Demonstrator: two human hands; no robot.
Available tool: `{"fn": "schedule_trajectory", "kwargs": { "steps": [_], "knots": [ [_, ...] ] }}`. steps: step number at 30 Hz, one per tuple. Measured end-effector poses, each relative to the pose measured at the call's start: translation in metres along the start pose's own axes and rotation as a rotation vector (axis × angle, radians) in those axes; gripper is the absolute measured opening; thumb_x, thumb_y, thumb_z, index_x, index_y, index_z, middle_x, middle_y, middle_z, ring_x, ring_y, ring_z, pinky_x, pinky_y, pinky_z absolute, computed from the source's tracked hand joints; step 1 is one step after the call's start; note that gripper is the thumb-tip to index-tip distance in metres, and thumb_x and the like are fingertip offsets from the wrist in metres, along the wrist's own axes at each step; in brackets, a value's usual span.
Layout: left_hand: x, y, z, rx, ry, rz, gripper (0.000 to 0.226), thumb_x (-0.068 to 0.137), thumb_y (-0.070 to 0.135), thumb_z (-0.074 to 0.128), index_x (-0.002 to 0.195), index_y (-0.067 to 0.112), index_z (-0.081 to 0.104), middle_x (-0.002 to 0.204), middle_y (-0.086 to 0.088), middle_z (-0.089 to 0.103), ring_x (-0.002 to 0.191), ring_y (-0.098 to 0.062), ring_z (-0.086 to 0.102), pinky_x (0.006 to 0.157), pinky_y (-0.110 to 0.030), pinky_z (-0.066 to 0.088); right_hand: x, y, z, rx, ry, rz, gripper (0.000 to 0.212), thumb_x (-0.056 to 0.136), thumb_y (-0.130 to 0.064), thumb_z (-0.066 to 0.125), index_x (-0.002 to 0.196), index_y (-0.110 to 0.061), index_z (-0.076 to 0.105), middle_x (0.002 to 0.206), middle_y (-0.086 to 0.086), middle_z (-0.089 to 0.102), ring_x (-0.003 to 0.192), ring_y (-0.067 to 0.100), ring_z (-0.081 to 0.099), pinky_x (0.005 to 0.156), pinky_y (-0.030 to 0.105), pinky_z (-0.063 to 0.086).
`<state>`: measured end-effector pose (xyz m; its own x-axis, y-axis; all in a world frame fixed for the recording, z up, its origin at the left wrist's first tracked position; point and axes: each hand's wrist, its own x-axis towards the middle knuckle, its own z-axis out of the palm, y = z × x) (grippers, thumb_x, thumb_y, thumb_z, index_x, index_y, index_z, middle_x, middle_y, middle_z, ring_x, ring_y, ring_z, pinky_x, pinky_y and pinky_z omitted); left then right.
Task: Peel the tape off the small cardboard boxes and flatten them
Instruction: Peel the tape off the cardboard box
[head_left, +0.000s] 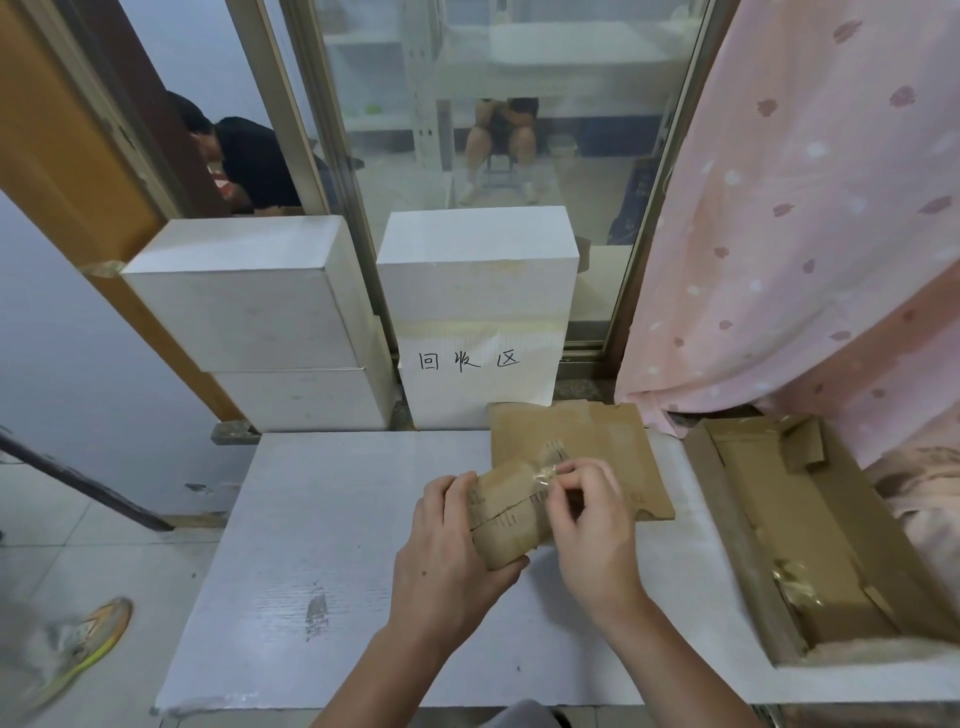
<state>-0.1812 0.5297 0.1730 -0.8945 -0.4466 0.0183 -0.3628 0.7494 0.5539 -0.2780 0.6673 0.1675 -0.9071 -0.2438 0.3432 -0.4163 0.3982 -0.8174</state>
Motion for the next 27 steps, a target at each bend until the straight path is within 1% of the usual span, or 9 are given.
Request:
{"fn": "schedule_trajectory", "kwargs": {
  "steps": [4, 7, 10, 13, 15, 17, 22, 25, 27],
  "knots": [
    [0.0, -0.002, -0.001, -0.029, 0.013, -0.018, 0.101, 0.067, 0.064, 0.081, 0.147, 0.036, 0.027, 0.139, 0.025, 0.025, 0.122, -0.005, 0.049, 0.069, -0.022, 0.043, -0.003, -0.001, 0.002, -0.05, -0.114, -0.058, 0.011, 0.09, -0.01, 0.074, 0.084, -0.016, 0.068, 0.101, -0.015, 0.061, 0.102, 0.005, 0.054, 0.085, 0.015, 0.042],
    [0.001, -0.005, -0.003, -0.016, 0.021, -0.02, 0.102, 0.067, 0.065, 0.081, 0.147, 0.036, 0.026, 0.14, 0.024, 0.025, 0.122, -0.005, 0.049, 0.069, -0.021, 0.042, -0.006, 0.0, 0.004, -0.075, -0.167, -0.106, 0.006, 0.093, -0.021, 0.071, 0.091, -0.019, 0.076, 0.104, -0.018, 0.064, 0.107, 0.002, 0.049, 0.091, 0.008, 0.036],
    [-0.001, -0.006, -0.003, -0.013, 0.014, -0.012, 0.102, 0.067, 0.065, 0.081, 0.147, 0.035, 0.026, 0.14, 0.024, 0.025, 0.122, -0.004, 0.049, 0.069, -0.02, 0.041, -0.006, -0.003, 0.001, -0.037, -0.164, -0.026, 0.015, 0.091, -0.015, 0.074, 0.103, -0.023, 0.071, 0.1, -0.026, 0.059, 0.106, 0.003, 0.052, 0.089, 0.018, 0.044],
    [-0.003, -0.006, -0.002, -0.025, 0.013, -0.001, 0.101, 0.067, 0.065, 0.082, 0.147, 0.034, 0.028, 0.139, 0.024, 0.026, 0.121, -0.004, 0.047, 0.069, -0.02, 0.042, -0.007, -0.002, 0.001, -0.118, -0.093, -0.061, 0.019, 0.086, -0.027, 0.076, 0.104, -0.026, 0.071, 0.113, -0.019, 0.062, 0.112, 0.012, 0.049, 0.095, 0.037, 0.047],
    [-0.004, -0.007, -0.001, -0.026, 0.016, 0.003, 0.102, 0.067, 0.065, 0.082, 0.148, 0.034, 0.029, 0.14, 0.023, 0.027, 0.122, -0.003, 0.047, 0.07, -0.02, 0.042, -0.007, 0.004, 0.001, -0.145, -0.063, -0.054, 0.017, 0.082, -0.035, 0.078, 0.098, -0.03, 0.073, 0.13, -0.011, 0.058, 0.122, 0.019, 0.047, 0.101, 0.04, 0.041],
    [-0.004, -0.008, -0.001, -0.02, 0.021, 0.013, 0.103, 0.067, 0.064, 0.082, 0.149, 0.033, 0.029, 0.14, 0.023, 0.026, 0.122, -0.003, 0.046, 0.071, -0.02, 0.043, -0.007, 0.005, -0.001, -0.04, -0.126, 0.047, 0.012, 0.084, -0.031, 0.081, 0.094, -0.03, 0.074, 0.141, -0.011, 0.049, 0.132, 0.016, 0.044, 0.105, 0.038, 0.04],
    [-0.007, -0.011, 0.006, -0.027, -0.039, 0.039, 0.101, 0.069, 0.066, 0.079, 0.149, 0.03, 0.027, 0.139, 0.021, 0.027, 0.121, -0.006, 0.047, 0.072, -0.019, 0.044, -0.015, 0.009, -0.003, -0.027, -0.169, 0.071, 0.009, 0.091, -0.027, 0.072, 0.084, -0.028, 0.066, 0.133, -0.018, 0.049, 0.12, 0.02, 0.056, 0.093, 0.043, 0.052],
    [-0.006, -0.01, 0.003, 0.072, -0.138, 0.069, 0.097, 0.067, 0.081, 0.059, 0.143, 0.028, 0.031, 0.126, 0.016, 0.033, 0.111, -0.01, 0.047, 0.079, -0.023, 0.044, -0.018, 0.012, -0.002, -0.155, -0.174, 0.055, 0.014, 0.092, -0.027, 0.069, 0.082, -0.023, 0.062, 0.125, -0.016, 0.053, 0.107, 0.019, 0.057, 0.085, 0.04, 0.051],
    [-0.005, -0.008, 0.0, 0.221, -0.158, 0.097, 0.094, 0.063, 0.079, 0.048, 0.141, 0.029, 0.034, 0.117, 0.015, 0.033, 0.106, -0.011, 0.043, 0.088, -0.025, 0.039, -0.022, 0.012, -0.001, -0.215, -0.184, 0.043, 0.014, 0.093, -0.027, 0.068, 0.082, -0.021, 0.062, 0.12, -0.015, 0.055, 0.103, 0.015, 0.053, 0.082, 0.033, 0.047]
  ]
}}
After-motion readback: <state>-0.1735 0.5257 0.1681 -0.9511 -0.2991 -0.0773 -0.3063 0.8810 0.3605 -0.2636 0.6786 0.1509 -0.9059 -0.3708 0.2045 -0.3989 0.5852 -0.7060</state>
